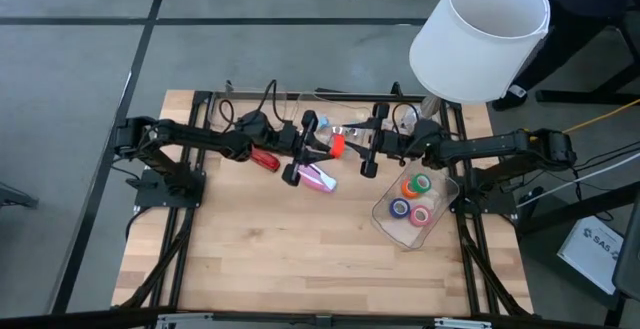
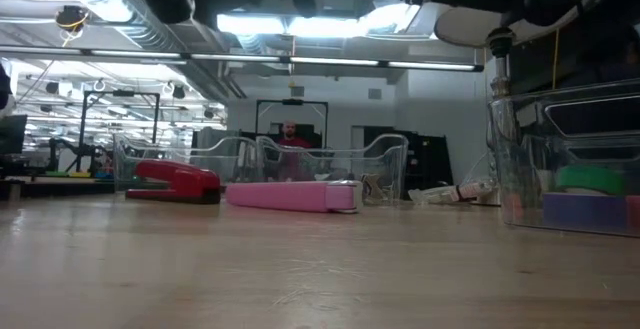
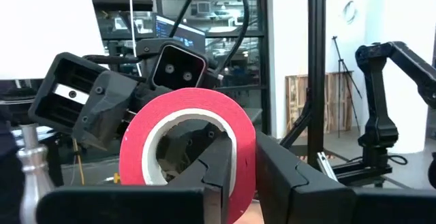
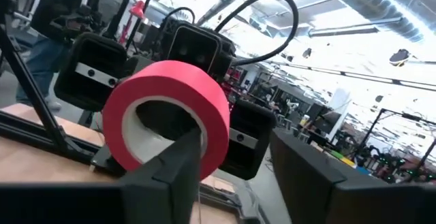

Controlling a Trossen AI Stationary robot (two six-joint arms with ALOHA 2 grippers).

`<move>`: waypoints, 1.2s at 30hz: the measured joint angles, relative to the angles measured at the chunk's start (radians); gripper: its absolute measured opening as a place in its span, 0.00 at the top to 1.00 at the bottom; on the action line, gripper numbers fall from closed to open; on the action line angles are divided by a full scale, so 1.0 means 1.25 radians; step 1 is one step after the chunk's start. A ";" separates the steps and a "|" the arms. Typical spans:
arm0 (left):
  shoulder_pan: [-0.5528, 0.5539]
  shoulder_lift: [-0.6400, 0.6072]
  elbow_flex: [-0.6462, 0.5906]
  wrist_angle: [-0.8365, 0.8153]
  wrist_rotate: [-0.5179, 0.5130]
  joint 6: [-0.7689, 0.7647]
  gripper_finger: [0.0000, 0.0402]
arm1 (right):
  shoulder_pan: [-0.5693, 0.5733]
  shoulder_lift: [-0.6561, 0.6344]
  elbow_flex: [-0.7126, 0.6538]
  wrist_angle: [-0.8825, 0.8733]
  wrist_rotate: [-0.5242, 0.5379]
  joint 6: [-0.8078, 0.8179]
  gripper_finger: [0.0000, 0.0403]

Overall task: Pick and place Stapler, Stapler remover, tape
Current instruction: Put the red tape into the bottom transparent bin

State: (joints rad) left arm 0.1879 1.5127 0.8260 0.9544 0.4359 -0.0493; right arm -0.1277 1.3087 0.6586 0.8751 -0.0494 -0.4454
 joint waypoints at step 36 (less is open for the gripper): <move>0.010 0.001 0.000 -0.070 -0.014 0.001 0.88 | -0.003 0.073 0.145 -0.216 -0.017 0.015 0.89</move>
State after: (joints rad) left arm 0.2001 1.5135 0.8257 0.8675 0.4185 -0.0475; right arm -0.1311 1.3999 0.8394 0.6051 -0.0700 -0.4263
